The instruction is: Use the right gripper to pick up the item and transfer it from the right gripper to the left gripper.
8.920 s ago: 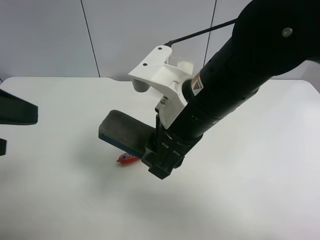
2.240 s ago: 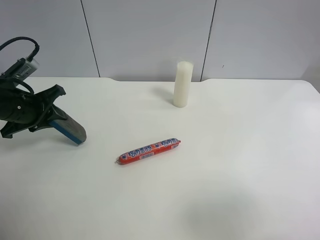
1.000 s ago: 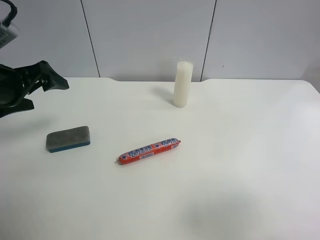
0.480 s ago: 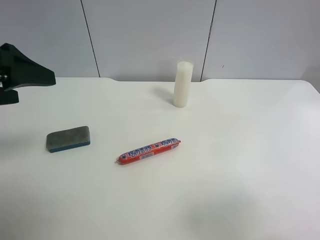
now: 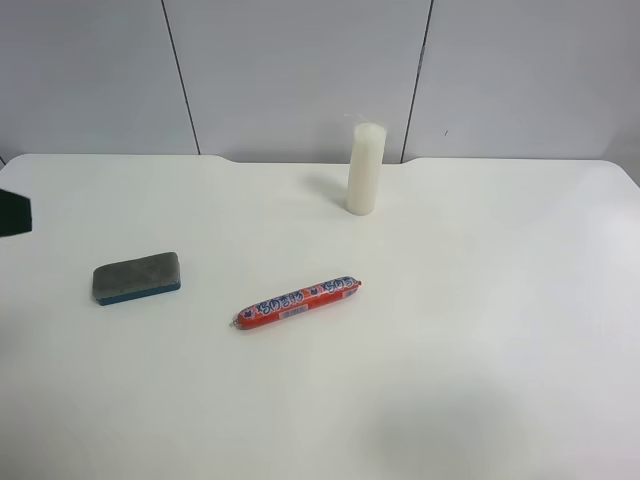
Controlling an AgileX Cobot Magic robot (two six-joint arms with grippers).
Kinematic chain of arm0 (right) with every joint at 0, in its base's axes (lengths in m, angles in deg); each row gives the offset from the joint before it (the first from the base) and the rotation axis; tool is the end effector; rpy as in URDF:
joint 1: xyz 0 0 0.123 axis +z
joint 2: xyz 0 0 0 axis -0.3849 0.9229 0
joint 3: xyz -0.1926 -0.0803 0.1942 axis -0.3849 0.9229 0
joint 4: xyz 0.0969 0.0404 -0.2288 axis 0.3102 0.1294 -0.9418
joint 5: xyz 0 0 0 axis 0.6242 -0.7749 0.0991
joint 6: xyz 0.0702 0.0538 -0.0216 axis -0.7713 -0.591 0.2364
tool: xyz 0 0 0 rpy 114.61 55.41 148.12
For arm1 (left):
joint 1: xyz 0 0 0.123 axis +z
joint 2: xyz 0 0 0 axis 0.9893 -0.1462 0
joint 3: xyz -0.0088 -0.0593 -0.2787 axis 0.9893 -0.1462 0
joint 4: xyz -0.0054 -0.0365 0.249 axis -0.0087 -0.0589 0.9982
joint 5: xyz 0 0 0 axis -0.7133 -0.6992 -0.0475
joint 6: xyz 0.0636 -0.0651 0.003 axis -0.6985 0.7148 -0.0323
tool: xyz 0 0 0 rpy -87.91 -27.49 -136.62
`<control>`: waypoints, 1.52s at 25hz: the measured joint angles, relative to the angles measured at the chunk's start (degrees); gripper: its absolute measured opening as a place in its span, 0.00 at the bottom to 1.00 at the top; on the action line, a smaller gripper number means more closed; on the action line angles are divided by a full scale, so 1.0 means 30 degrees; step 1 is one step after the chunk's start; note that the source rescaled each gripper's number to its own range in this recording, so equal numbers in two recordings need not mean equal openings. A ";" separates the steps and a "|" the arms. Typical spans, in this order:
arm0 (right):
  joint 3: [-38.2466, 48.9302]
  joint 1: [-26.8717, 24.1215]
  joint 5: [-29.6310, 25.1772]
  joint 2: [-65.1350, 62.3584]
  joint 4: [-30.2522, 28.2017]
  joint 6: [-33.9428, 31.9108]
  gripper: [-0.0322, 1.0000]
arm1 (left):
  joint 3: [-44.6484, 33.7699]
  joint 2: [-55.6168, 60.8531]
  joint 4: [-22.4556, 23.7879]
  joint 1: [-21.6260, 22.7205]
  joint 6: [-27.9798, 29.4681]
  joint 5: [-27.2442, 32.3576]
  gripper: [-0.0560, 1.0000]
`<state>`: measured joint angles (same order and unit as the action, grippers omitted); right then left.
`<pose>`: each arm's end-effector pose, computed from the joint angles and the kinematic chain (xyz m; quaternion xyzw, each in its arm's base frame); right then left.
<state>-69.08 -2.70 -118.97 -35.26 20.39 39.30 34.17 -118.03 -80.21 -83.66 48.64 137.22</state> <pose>-0.0074 0.0021 0.2774 -0.1593 0.8399 0.1114 0.5068 0.0913 -0.0358 0.3175 0.0425 0.8872 -0.1964 0.4153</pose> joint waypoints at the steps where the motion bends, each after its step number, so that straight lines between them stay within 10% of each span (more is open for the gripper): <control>1: 0.0000 0.0000 0.0000 0.0000 0.0000 0.0000 0.98 | 0.0000 0.0359 0.0521 0.0000 0.0091 0.0511 1.00; 19: 0.0000 0.0000 0.0000 0.0000 0.0000 0.0000 0.98 | -0.1477 0.7198 0.5504 0.0000 0.0674 0.5760 1.00; 38: 0.0000 0.0000 0.0000 0.0000 0.0020 -0.0018 0.98 | -0.2616 0.9801 0.9109 0.0000 0.3571 0.3228 1.00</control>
<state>-69.08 -2.70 -118.97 -35.26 20.45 39.25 26.33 -88.63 -52.88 -83.66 59.35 146.90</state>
